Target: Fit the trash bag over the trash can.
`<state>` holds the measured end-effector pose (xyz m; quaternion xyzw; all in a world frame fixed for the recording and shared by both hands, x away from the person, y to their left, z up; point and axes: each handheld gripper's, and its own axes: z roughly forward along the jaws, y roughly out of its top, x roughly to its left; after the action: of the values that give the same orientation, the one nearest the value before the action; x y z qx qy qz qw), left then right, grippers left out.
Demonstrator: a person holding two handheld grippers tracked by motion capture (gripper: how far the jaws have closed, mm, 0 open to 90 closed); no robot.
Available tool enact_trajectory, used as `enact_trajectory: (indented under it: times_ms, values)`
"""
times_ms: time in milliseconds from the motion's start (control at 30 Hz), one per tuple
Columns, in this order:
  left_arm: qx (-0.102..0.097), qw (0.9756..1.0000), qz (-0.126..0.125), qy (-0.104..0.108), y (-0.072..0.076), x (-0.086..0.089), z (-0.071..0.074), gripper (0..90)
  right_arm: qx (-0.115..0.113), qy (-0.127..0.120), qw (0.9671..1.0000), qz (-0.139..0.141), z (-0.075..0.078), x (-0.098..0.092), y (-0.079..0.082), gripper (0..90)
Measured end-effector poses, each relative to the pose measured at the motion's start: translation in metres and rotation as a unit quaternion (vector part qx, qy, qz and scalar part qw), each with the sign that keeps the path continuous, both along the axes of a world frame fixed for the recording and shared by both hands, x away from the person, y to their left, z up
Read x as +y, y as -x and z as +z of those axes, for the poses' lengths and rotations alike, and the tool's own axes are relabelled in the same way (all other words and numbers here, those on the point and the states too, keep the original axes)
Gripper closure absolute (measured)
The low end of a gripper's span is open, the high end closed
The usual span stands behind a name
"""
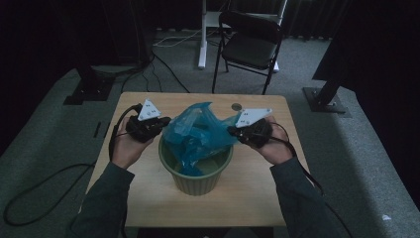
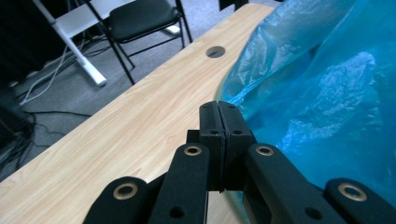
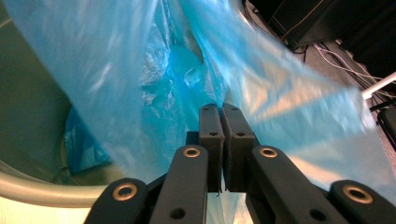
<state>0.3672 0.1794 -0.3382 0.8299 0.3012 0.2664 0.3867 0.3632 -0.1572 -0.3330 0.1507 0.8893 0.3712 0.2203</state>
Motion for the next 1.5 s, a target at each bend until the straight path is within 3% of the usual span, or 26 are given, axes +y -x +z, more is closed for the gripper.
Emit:
enact_trajectory:
  times_ms: [433, 1067, 1267, 1500]
  values:
    - [0.01, 0.9991, 0.038, 0.018, -0.012, 0.018, -0.007, 89.0, 0.003, -0.007, 0.9998, -0.016, -0.003, -0.011, -0.002, 88.1]
    - [0.016, 0.9994, 0.028, 0.01, -0.02, 0.003, -0.015, 88.9, -0.001, -0.023, 0.9995, -0.022, -0.004, 0.007, -0.018, 87.0]
    - [0.019, 0.9992, 0.033, 0.014, -0.021, 0.007, -0.017, 88.9, 0.003, -0.022, 0.9994, -0.026, -0.004, 0.004, -0.019, 79.7]
    - [0.02, 0.9987, 0.044, 0.019, -0.021, 0.015, -0.019, 88.9, 0.008, -0.027, 0.9996, -0.005, 0.002, -0.001, -0.007, 69.2]
